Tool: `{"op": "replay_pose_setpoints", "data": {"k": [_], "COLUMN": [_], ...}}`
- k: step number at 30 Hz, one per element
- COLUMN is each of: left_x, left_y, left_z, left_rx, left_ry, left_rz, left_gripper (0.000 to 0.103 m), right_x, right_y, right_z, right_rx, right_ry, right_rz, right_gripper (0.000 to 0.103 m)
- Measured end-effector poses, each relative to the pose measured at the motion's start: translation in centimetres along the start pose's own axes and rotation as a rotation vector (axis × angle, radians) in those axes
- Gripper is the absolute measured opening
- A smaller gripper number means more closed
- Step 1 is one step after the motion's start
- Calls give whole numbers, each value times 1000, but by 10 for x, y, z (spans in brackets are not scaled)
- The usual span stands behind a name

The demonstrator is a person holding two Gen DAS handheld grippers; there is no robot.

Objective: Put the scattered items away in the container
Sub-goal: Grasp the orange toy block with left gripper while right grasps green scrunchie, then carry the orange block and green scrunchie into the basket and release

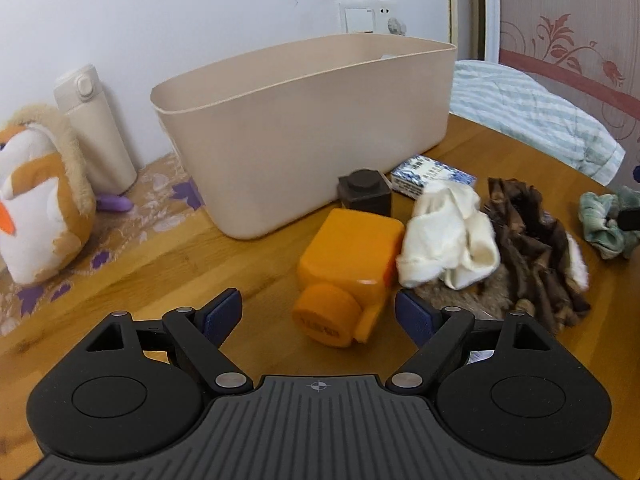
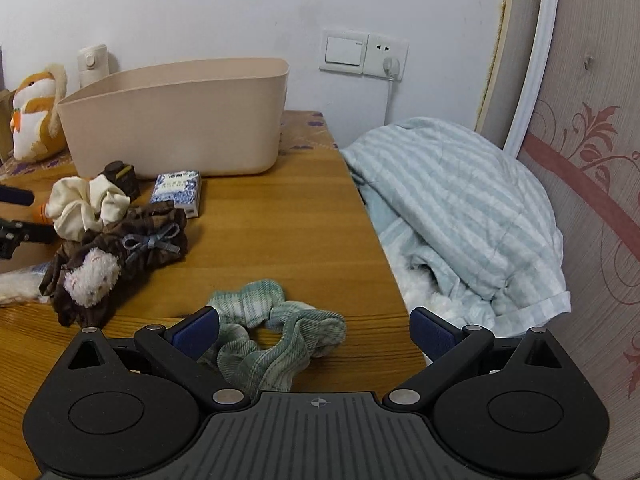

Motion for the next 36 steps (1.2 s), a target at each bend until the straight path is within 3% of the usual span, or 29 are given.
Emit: {"op": "replay_pose_setpoints", "data": {"k": [11,15,16,17,19,23,29,36], "left_x": [-31,-37,-39,-40,-42,-38,-26,-3], "left_y": [-10,-10,-9,-8,-4,-1,-2,-1], "left_z": [-13,-17,-17,-16,-16,-11,-1,16], "left_rx": [-47,-17,-8,4,32,42,49,66], "left_ry": [-6,-14,-16,-21,-26,-33,-29,-42], "left_rz": [81,93,99,108,127,129,113,84], "left_gripper": [85,85,80,68,63,56,55,55], "right_x": [-13,-15,-15,-16,-16,-16,-13,-4], "right_y": [-4,-2,-2,-1,-1,1,9,13], "right_z": [5,5,5,5,5,3,4,2], "right_rx": [-73,-79,-79,-79,-81,-76,-45,-37], "right_ry": [22,16,16,16,17,19,5,-13], "right_rz": [-19,-18,-21,-24,-34,-60,-91,-86], "right_gripper": [103,100,100,97,92,73,26,17]}}
Point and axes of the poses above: each gripper's, at about its wrist camera, not at the fingertips, and x roughly against the way its jaws point, y to its left, z to its underside, the point moved 1 cm from there along -x, roughly the way its jaws point, and after that the axes turned 5 degrees about -x, right-handed, at the moved point
